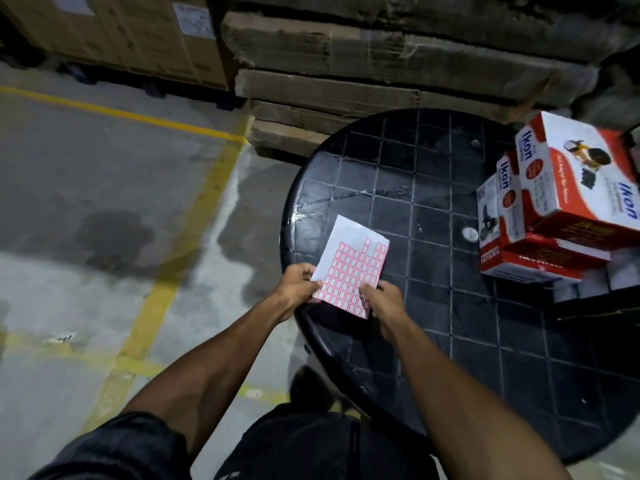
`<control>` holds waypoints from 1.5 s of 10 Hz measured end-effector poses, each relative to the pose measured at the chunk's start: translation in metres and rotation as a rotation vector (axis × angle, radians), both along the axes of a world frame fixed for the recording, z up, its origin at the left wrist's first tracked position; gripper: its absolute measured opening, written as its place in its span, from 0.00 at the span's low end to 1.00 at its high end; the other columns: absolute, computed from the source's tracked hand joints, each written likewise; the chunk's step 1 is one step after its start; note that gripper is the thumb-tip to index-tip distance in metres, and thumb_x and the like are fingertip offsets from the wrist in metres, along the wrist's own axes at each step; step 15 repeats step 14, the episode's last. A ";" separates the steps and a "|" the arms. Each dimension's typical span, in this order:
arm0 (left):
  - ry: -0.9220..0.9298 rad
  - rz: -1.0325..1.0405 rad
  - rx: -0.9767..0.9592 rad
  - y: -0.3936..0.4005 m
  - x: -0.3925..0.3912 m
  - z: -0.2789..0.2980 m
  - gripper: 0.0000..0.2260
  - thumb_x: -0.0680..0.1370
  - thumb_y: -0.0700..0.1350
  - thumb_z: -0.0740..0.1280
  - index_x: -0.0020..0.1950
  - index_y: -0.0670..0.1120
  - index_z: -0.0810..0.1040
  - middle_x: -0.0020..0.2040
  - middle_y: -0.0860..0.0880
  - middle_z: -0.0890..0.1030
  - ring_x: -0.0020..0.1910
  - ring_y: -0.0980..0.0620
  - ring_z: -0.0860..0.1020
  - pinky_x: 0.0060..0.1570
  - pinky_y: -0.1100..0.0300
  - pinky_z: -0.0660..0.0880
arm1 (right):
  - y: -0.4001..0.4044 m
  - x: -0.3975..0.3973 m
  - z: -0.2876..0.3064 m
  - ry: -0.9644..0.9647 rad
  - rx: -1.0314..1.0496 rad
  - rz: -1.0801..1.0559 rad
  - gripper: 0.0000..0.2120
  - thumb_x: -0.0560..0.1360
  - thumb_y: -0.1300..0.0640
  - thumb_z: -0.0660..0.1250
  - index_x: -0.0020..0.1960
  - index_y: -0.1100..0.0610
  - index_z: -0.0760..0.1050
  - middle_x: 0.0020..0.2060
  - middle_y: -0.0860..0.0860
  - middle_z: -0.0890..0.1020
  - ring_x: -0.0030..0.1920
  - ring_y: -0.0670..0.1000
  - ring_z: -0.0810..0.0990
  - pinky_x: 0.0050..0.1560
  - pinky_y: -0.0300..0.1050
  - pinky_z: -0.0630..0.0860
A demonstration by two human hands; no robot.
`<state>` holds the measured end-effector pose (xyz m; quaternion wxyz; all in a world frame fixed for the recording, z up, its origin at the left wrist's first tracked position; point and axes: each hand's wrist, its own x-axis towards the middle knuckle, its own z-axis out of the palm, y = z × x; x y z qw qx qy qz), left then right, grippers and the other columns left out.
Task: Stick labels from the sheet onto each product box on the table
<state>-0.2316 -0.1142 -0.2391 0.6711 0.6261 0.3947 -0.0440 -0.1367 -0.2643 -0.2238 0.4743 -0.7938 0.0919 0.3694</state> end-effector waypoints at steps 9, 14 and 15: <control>0.263 -0.954 1.139 -0.184 0.063 0.029 0.19 0.81 0.52 0.57 0.71 0.48 0.69 0.68 0.47 0.71 0.66 0.46 0.69 0.63 0.49 0.67 | -0.224 0.103 -0.003 0.215 0.239 -0.847 0.12 0.78 0.73 0.52 0.44 0.61 0.69 0.33 0.57 0.73 0.29 0.50 0.68 0.17 0.32 0.67; 0.365 -0.755 1.168 -0.223 0.061 0.048 0.20 0.81 0.52 0.58 0.72 0.48 0.67 0.69 0.46 0.71 0.67 0.46 0.69 0.65 0.49 0.67 | -0.251 0.111 -0.008 -0.149 -0.288 -0.079 0.15 0.77 0.55 0.62 0.58 0.61 0.76 0.52 0.58 0.81 0.48 0.60 0.80 0.45 0.47 0.76; 0.365 -0.755 1.168 -0.223 0.061 0.048 0.20 0.81 0.52 0.58 0.72 0.48 0.67 0.69 0.46 0.71 0.67 0.46 0.69 0.65 0.49 0.67 | -0.251 0.111 -0.008 -0.149 -0.288 -0.079 0.15 0.77 0.55 0.62 0.58 0.61 0.76 0.52 0.58 0.81 0.48 0.60 0.80 0.45 0.47 0.76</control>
